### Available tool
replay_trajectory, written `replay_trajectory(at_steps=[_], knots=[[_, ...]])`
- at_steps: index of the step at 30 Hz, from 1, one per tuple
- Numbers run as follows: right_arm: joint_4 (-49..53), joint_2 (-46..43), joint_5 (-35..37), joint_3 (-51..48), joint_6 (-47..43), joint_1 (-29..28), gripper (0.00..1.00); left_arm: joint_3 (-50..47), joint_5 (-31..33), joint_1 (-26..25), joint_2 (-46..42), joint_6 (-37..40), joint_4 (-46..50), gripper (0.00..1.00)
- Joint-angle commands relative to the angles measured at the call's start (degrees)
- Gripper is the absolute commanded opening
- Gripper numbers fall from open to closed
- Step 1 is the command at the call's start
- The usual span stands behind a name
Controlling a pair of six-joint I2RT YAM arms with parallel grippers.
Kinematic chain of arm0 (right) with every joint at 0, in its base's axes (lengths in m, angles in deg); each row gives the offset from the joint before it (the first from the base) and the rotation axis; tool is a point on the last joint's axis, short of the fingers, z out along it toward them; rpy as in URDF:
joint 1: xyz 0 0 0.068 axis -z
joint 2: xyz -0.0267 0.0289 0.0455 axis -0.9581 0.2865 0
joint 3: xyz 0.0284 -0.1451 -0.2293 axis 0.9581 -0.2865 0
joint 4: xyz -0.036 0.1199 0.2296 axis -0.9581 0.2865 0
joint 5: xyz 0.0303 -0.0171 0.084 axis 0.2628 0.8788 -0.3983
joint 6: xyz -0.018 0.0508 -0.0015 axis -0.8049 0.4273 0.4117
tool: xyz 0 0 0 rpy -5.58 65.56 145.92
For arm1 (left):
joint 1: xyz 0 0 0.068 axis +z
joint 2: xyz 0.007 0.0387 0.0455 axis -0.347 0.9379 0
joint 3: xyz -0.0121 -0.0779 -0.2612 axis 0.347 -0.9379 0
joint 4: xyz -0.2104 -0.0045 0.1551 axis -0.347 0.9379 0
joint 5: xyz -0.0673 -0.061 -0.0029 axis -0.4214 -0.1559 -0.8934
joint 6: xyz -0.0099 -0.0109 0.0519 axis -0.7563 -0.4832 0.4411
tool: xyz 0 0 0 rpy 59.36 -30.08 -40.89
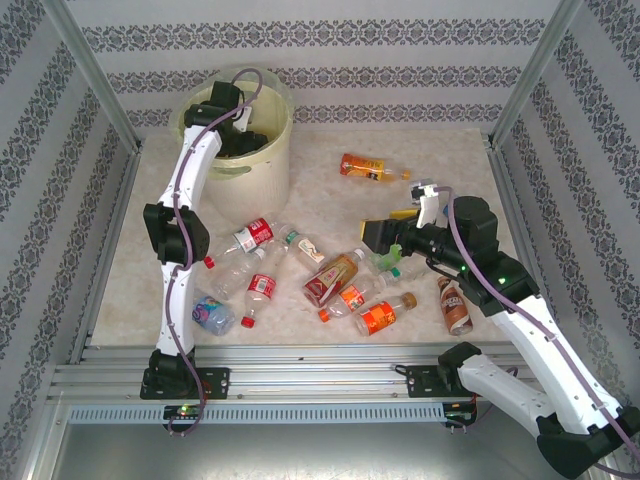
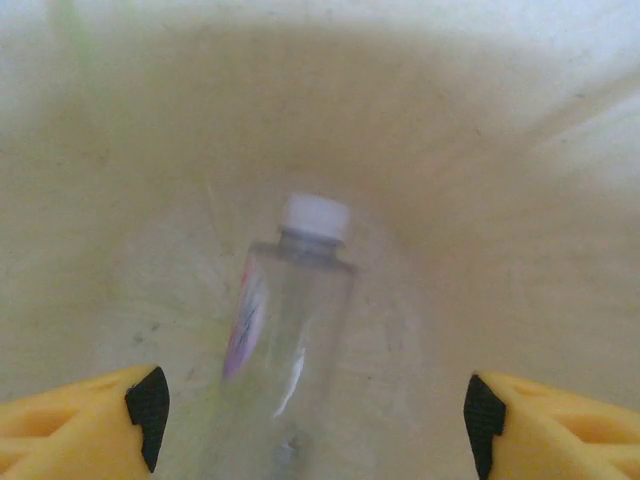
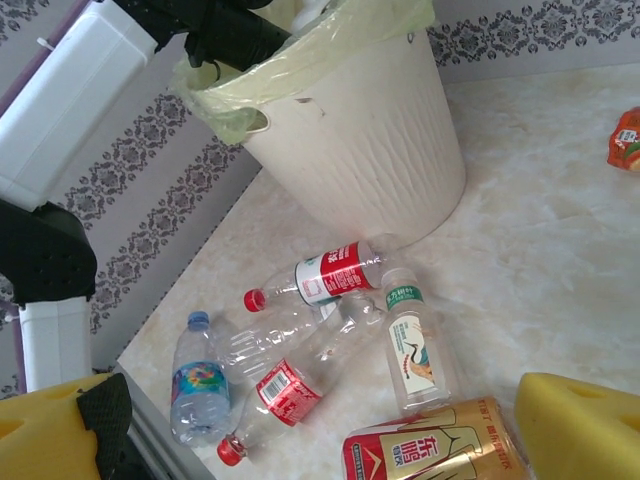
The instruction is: Put the plastic bottles in the bin
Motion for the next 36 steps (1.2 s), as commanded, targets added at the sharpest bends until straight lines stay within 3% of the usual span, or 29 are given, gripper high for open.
replay_trajectory(at_steps=[1, 11, 25, 31, 36], knots=[[0.4, -0.3, 1.7, -0.3, -0.1, -0.5, 0.98, 1.7, -0.9, 0.5, -2.0, -0.8, 2.3, 0.86], [4.6, -0.5, 9.5, -1.6, 1.0, -0.5, 0.98, 1.8, -3.3, 0.5, -8.5, -3.4, 0.9, 1.0], [14.0, 0.1, 24.7, -3.9, 9.9, 3.7, 0.98, -2.2, -6.8, -1.2, -22.6, -2.5, 0.1, 1.0], [17.0, 2.8, 23.8, -4.8, 12.6, 10.5, 0.95, -14.6, -13.7, -4.5, -33.8, -0.4, -6.1, 1.0], [15.8, 6.3, 22.9, -5.6, 10.8, 14.9, 0.94, -37.3, -24.4, -8.8, -46.9, -2.3, -22.7, 1.0]])
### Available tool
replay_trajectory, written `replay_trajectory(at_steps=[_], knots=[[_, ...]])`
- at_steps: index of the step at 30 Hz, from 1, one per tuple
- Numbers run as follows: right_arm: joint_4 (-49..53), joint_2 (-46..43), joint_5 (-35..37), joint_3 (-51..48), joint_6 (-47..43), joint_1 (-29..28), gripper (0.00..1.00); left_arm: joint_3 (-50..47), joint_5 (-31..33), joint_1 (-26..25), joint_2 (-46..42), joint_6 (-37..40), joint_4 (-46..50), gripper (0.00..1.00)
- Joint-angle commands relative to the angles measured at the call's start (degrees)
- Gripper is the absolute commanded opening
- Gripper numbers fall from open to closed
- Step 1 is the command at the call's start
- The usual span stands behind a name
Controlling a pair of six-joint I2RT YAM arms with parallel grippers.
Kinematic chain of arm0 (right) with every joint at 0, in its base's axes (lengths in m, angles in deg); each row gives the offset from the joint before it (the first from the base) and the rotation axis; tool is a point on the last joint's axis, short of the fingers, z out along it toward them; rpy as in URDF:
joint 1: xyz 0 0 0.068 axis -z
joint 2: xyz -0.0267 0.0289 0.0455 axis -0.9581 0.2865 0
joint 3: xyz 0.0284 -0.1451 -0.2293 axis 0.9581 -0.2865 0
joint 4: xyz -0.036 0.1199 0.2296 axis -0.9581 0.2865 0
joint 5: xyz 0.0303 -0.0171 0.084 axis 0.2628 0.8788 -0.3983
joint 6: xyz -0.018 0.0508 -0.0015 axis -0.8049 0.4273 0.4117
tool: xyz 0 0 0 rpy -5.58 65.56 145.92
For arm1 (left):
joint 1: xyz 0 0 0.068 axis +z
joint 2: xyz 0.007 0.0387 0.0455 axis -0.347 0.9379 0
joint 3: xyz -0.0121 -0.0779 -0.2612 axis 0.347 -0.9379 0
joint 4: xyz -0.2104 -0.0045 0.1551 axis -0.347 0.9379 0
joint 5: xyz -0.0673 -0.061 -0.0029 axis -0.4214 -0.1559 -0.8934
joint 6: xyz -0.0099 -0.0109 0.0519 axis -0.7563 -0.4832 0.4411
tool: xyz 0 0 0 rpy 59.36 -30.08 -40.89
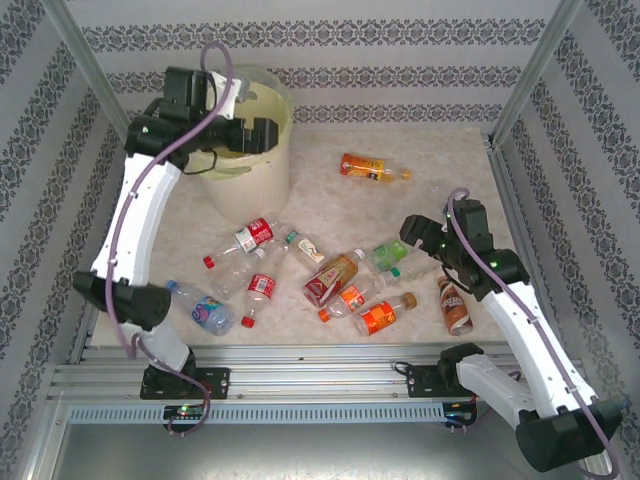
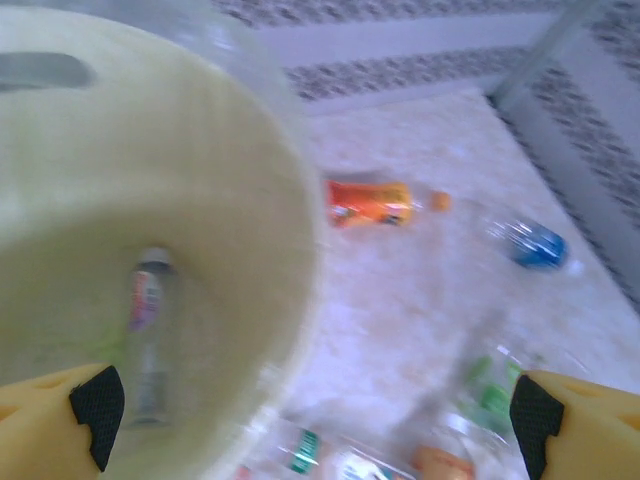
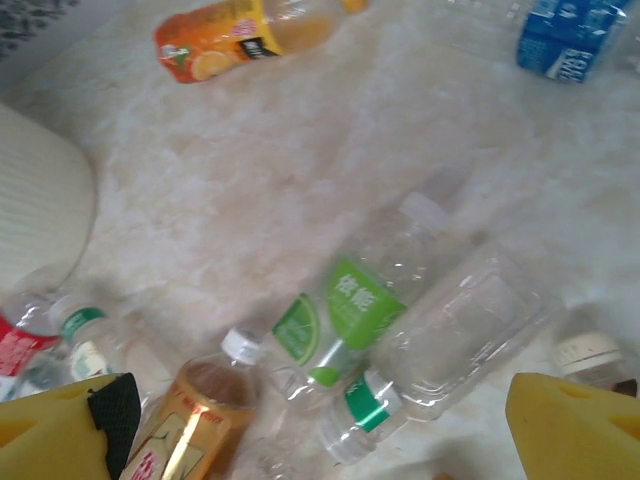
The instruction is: Put the plastic bottles in the bin
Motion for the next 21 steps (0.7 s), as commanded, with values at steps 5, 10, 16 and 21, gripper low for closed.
replay_trajectory(at_steps=[5, 10, 16, 21], knots=[[-1.2, 5.4, 1.0, -1.9, -0.1, 4.9, 0.94, -27.8, -15.7, -6.6, -17.2, -2.5, -29.2, 1.0], [-5.9, 11.2, -2.8, -1.4, -5.9, 9.6, 0.93, -39.8, -20.9, -9.6, -23.0, -6.4, -41.0, 1.0], [-10.9, 21.3, -5.1, 3.1, -13.2, 13.7, 0.94, -49.6, -23.9, -12.6, -24.7, -11.8, -51.9, 1.0], [-9.9, 30.6, -8.3, 11.7, -23.8, 14.6, 0.96, -53.3, -20.5, -15.8, -24.1, -12.1, -54.0, 1.0]])
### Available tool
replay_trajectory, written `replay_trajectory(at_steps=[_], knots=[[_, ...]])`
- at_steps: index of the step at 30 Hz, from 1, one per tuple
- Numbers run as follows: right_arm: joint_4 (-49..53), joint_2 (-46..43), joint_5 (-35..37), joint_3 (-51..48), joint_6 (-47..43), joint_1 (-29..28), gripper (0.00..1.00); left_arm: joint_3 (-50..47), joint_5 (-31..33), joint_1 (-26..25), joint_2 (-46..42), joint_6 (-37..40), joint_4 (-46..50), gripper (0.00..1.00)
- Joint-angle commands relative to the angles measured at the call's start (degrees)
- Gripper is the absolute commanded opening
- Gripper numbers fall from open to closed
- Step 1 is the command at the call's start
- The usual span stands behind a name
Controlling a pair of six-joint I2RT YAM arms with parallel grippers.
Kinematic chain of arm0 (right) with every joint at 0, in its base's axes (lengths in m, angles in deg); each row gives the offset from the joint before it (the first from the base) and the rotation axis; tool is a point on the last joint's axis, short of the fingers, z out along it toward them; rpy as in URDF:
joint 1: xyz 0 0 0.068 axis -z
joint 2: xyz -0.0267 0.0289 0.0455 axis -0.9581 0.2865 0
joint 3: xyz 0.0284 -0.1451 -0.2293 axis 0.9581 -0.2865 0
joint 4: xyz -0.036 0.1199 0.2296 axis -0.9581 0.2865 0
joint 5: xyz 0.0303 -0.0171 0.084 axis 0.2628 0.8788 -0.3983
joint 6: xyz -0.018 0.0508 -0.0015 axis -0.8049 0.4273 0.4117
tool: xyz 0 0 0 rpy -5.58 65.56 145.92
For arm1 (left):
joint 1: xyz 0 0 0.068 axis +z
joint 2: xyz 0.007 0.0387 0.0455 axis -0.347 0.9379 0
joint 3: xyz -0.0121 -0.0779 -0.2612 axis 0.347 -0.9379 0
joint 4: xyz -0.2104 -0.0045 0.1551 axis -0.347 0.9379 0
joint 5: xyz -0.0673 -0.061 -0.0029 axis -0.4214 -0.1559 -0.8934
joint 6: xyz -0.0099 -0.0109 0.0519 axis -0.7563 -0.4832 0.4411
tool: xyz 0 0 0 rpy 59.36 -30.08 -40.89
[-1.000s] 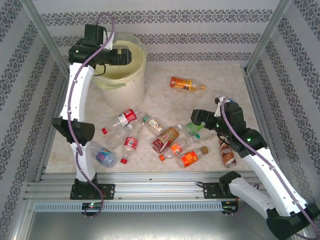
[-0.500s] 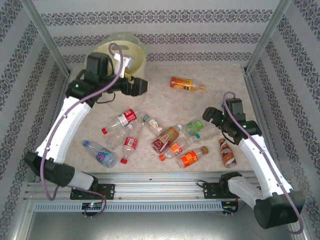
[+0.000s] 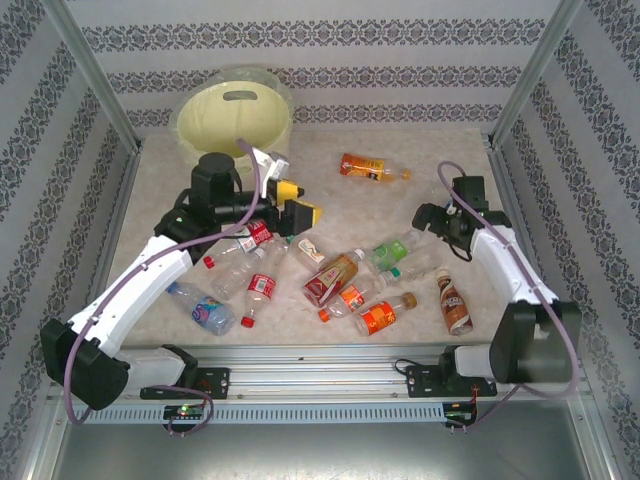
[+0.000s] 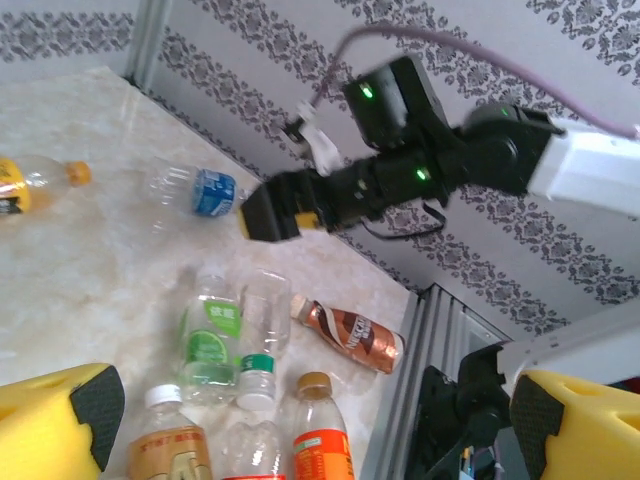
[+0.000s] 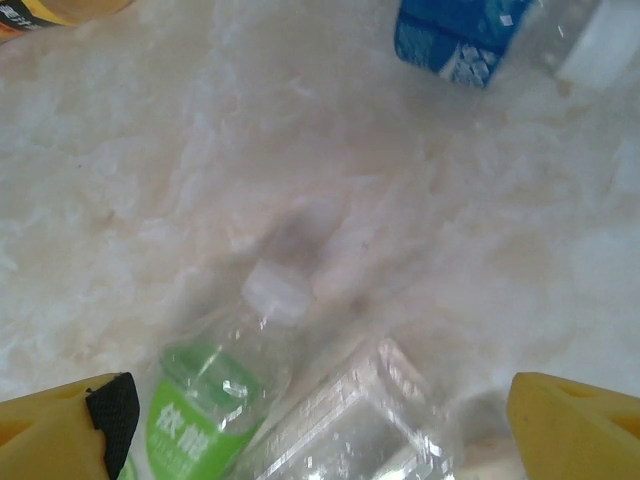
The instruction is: Put the plastic bottles in the bin
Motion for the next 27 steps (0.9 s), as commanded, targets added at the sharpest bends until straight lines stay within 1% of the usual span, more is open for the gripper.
replay_trajectory(at_steps=[1, 5, 9, 13, 16, 21, 27], knots=[[-1.6, 4.6, -3.8, 6.8, -10.1, 0.5, 0.96, -0.7, 0.5, -2.1, 0.3, -1.6, -6.7, 1.0], [0.5, 12.3, -4.3, 15.6, -16.1, 0.4, 0.97, -1.9, 2.6, -2.6, 0.7, -0.3, -6.5, 1.0], [1.3, 18.2, -1.0, 22.3, -20.1, 0.9, 0.97, -2.5, 6.5, -3.7, 1.5, 2.9, -4.2, 1.0], [5.5, 25.0, 1.3, 29.4, -23.1, 0.7, 0.97, -2.4, 7.4, -4.2, 2.4, 3.8, -3.4, 1.0], [7.2, 28.7, 3.5, 33.0, -24.5, 0.7, 0.96, -1.9, 8.5, -4.3, 2.5, 4.7, -2.2, 1.0], [8.7, 33.7, 9.8, 36.7, -26.6, 0.8, 0.96, -2.0, 9.1, -4.5, 2.6, 5.1, -1.9, 1.0], [8.8, 36.2, 13.7, 37.8, -28.4, 1.1, 0.96, -1.7, 10.0, -5.1, 2.7, 6.2, -0.6, 1.0]])
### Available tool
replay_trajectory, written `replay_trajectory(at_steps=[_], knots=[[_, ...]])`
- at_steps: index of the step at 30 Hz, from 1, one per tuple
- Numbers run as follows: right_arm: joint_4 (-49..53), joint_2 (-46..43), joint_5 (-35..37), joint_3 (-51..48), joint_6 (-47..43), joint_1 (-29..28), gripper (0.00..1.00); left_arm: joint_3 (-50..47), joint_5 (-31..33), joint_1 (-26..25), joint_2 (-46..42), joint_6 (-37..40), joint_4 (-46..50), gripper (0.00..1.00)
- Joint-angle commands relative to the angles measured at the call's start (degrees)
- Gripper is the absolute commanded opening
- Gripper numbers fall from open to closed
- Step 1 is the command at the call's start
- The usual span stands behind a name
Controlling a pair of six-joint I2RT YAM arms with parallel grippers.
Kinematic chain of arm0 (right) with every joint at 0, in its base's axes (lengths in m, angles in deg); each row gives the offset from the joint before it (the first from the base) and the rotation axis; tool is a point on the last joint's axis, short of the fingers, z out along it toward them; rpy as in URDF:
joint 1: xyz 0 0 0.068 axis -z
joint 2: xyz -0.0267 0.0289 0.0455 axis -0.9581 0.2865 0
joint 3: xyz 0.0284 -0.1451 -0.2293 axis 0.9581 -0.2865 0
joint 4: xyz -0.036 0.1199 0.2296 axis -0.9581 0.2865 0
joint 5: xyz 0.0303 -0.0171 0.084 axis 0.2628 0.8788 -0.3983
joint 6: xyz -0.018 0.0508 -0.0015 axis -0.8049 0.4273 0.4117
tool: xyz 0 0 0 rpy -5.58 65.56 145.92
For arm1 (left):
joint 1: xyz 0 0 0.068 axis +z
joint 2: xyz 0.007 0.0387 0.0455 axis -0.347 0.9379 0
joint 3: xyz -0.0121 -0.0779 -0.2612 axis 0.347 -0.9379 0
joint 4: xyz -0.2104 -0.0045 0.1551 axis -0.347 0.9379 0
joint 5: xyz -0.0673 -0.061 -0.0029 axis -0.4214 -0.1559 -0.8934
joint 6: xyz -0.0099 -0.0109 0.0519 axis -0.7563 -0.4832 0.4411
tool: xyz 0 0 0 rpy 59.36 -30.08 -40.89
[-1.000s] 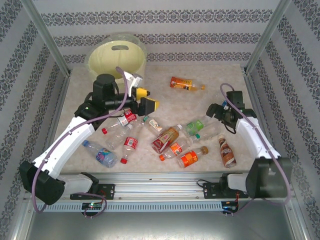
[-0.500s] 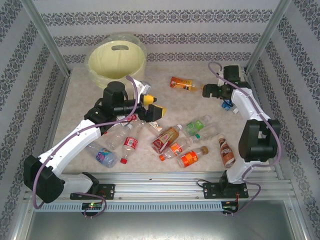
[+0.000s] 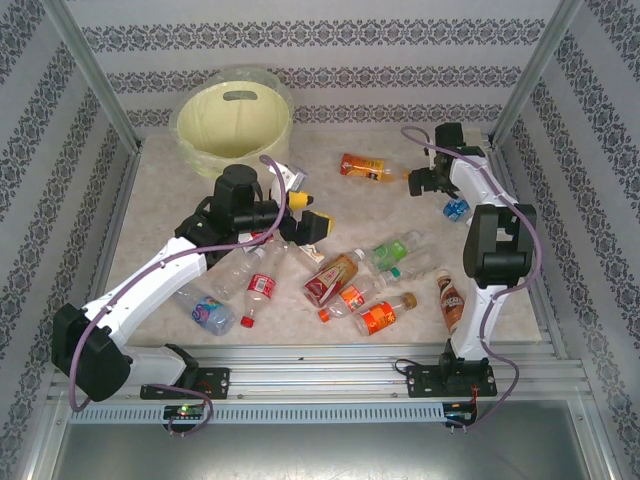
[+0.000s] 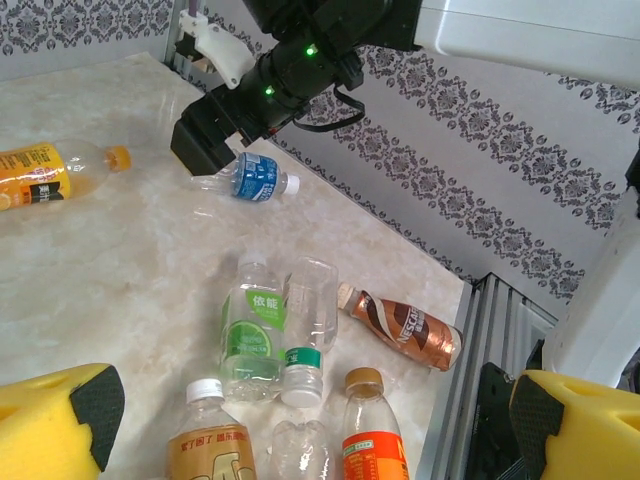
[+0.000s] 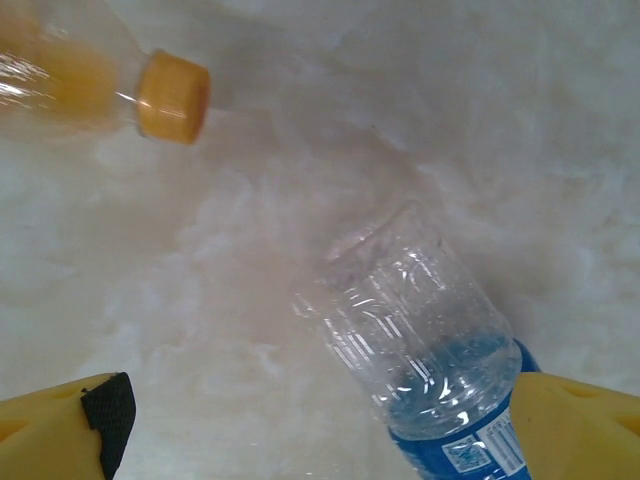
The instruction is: Put the plastic bottles in the bin
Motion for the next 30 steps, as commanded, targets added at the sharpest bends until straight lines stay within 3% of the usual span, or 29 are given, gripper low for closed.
replay_trajectory(at_steps=[1, 8, 17, 30], knots=[[1.7, 0.9, 4.8, 2.0, -1.6, 1.0, 0.96, 0.4, 1.2, -1.3, 0.1, 2.2, 1.6, 1.0], [1.6, 3.0, 6.2, 1.0, 0.4, 3.2, 0.97, 0.9, 2.6, -2.7, 1.1, 3.1, 3.1, 1.0], [4.4, 3.5, -2.5, -0.4, 3.9, 5.8, 0.98, 1.2, 3.7, -4.1, 1.5, 3.7, 4.1, 1.0], [5.7, 1.6, -5.4, -4.8, 6.5, 5.1, 0.93, 1.8, 4.0, -5.0, 1.7, 4.3, 5.4, 1.0]])
